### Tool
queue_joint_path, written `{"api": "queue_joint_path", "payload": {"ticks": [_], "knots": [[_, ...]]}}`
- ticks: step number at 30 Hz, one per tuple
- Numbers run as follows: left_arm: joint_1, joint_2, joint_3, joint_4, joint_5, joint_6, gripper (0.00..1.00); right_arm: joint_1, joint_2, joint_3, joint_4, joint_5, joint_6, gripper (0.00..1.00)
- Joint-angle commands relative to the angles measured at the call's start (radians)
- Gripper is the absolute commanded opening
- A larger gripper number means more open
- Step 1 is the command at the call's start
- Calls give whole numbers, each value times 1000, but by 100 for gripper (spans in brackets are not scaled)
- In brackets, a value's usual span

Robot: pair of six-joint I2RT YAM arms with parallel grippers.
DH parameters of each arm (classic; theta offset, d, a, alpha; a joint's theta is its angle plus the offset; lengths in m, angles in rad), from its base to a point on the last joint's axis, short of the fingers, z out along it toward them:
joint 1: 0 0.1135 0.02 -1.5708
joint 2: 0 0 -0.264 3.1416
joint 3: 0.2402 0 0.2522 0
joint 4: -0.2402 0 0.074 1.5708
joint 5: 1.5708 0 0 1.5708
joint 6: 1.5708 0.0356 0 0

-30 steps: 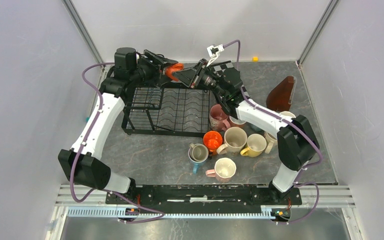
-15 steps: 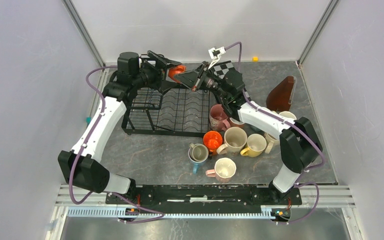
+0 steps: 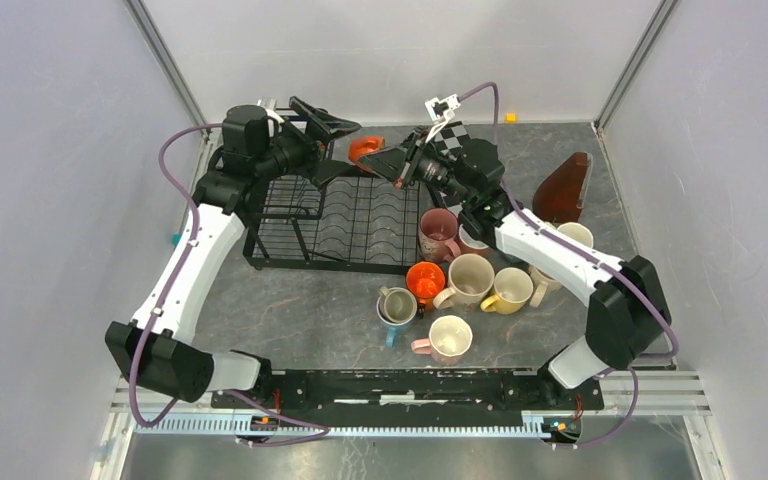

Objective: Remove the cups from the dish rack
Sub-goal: Place the cup into the cup.

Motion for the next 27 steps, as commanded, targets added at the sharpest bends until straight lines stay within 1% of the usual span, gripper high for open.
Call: {"api": "queue_joint_path", "payload": {"ticks": [1,7,12,16,22,25,27], "knots": [[-3,-51,44,-11,-19,116,100,-5,-96,-2,-126,30,-84,0],[-8,-145,10,-86,-29,235,100,-10,-227,-15,-419,94,-195,0],[-28,-230,-32,-139,-26,314,100,-10,-357,-59,-616,164,-267,0],[-81,-270,-40,-189,-42,380,100,-11,-437,-66,-738,213,-302,0],[-182,-309,-120,-192,-94,466,100,-10,-530,-25,-962,294,-378,0],[-235,-325,-156,-191,-122,502,100,-11,-570,-27,-1055,299,-406,0],[-247,-341,-174,-192,-132,521,100,-11,-591,-36,-1124,303,-418,0]]}}
